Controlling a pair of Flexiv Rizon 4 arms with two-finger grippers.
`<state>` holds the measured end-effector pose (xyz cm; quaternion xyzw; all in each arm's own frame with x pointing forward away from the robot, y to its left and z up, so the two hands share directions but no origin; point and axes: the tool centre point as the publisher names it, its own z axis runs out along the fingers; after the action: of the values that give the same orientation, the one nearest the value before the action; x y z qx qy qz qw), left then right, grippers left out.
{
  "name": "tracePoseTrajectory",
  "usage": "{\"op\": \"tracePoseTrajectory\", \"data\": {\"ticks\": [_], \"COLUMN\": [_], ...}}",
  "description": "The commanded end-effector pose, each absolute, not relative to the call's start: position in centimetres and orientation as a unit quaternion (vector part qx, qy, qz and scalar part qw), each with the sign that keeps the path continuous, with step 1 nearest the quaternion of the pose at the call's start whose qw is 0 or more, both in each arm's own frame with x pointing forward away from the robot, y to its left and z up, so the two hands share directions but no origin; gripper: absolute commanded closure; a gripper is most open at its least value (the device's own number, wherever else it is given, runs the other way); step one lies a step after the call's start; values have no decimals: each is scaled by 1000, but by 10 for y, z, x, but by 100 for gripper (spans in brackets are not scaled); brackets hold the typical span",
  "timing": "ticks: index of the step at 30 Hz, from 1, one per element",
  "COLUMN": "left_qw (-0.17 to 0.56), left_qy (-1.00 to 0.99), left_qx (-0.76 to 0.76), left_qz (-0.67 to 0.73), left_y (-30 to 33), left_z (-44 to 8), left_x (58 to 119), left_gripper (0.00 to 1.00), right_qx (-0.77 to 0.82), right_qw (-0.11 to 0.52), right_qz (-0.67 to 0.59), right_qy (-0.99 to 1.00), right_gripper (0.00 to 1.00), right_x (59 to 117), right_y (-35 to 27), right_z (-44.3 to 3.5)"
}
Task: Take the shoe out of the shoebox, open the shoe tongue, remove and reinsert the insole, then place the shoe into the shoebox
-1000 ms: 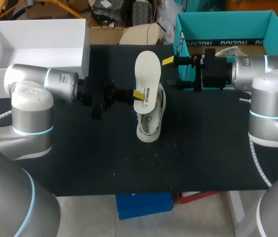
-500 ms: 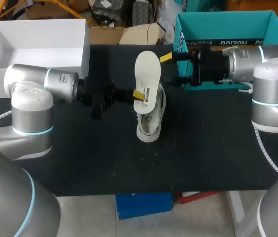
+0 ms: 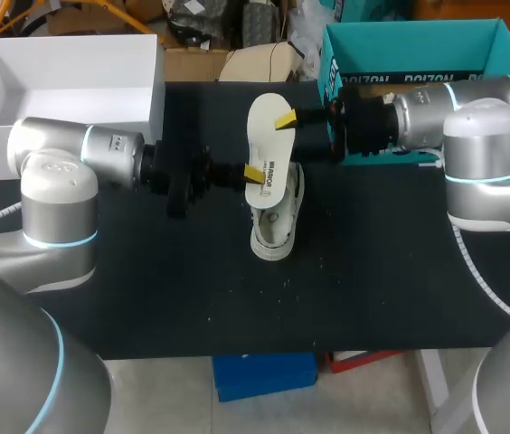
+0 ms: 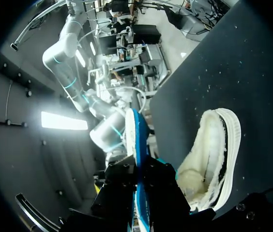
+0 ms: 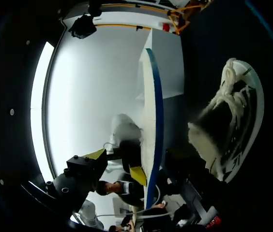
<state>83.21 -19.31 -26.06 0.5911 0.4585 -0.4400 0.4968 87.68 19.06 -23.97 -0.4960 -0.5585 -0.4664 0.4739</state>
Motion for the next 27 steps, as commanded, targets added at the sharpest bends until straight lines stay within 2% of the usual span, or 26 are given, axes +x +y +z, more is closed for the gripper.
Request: {"op": "tracePoseTrajectory", "data": {"ticks": [1, 4, 8, 27], "left_qw": [496, 496, 496, 496], "left_qy": [460, 460, 460, 460], "left_qx": [592, 592, 592, 592], "left_qz": [-438, -438, -438, -438], "left_y": [-194, -194, -194, -194], "left_z": [-260, -260, -260, -260], "left_x": [831, 831, 831, 831], "left_gripper": [100, 100, 100, 100], "right_qx": [-497, -499, -499, -517], "right_qw": [475, 474, 473, 451], "right_qz": [-470, -470, -465, -467], "right_qy": [-553, -553, -557, -558], "right_gripper": [36, 51, 56, 58], "right_x": [874, 874, 875, 883], "right_y": [196, 196, 195, 198], "right_z": [-246, -246, -246, -258]}}
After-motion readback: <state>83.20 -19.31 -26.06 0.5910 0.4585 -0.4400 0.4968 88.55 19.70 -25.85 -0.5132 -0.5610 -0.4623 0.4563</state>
